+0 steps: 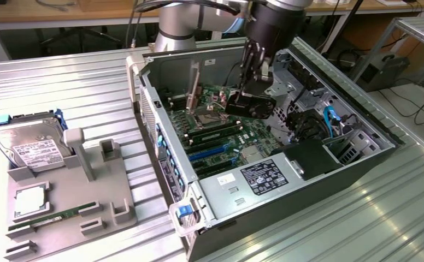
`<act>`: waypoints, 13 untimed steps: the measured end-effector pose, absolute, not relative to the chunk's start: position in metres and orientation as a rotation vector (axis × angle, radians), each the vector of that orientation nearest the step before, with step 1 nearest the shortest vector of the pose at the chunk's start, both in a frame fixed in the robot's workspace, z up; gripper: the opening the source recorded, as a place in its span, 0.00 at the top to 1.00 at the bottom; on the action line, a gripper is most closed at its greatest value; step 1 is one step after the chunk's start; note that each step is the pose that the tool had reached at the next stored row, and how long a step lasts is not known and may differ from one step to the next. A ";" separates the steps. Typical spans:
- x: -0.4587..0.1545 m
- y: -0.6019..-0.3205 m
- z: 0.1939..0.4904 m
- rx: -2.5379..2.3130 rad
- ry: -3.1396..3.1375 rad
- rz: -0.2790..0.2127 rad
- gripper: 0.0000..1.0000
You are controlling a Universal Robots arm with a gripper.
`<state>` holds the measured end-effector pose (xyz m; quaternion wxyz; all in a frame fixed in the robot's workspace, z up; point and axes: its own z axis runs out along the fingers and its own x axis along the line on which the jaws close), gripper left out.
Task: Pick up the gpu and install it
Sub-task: 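Insert the gpu into the slot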
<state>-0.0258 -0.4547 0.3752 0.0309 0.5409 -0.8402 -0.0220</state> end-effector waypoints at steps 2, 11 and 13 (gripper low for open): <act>-0.026 -0.455 0.373 1.715 -2.556 -0.066 0.74; -0.026 -0.455 0.363 1.939 -2.386 -0.056 0.74; -0.026 -0.455 0.361 1.985 -2.347 -0.054 0.74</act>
